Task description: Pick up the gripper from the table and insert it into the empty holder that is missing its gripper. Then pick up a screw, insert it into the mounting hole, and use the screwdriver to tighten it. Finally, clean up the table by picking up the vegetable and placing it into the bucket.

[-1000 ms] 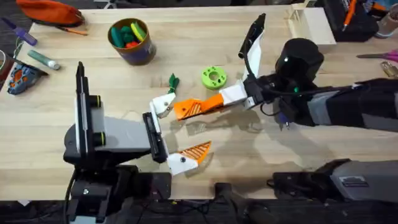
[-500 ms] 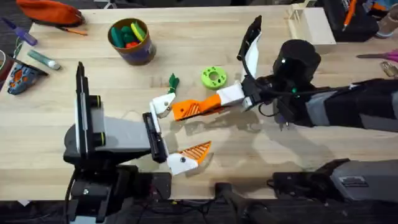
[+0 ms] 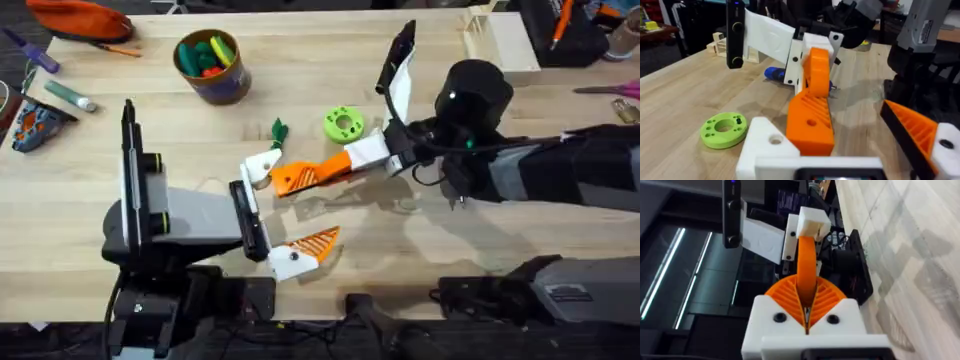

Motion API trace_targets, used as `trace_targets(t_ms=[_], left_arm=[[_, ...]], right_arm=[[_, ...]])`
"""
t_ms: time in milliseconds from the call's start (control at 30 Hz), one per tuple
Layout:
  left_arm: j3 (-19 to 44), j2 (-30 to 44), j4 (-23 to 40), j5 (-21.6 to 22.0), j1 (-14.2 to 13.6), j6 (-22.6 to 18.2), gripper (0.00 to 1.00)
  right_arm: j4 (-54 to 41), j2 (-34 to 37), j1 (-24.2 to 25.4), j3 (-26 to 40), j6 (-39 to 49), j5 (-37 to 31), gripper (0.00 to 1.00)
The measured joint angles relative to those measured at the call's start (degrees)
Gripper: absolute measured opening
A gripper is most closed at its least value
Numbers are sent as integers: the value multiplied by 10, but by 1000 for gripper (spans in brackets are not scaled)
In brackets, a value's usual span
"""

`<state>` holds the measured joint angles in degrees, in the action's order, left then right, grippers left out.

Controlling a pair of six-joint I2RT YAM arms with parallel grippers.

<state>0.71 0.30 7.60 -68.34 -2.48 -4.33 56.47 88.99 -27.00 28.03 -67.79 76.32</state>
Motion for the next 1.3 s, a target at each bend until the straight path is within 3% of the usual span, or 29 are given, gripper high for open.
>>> trace_targets(t_ms=[833,1300], left_arm=[[0,0,0,0,0,0,986],[0,0,-1,7,0,0,985]], right_arm=[[-23,0,-2,1,-6,-24,14],[18,15,-9,1,-16,-41,14]])
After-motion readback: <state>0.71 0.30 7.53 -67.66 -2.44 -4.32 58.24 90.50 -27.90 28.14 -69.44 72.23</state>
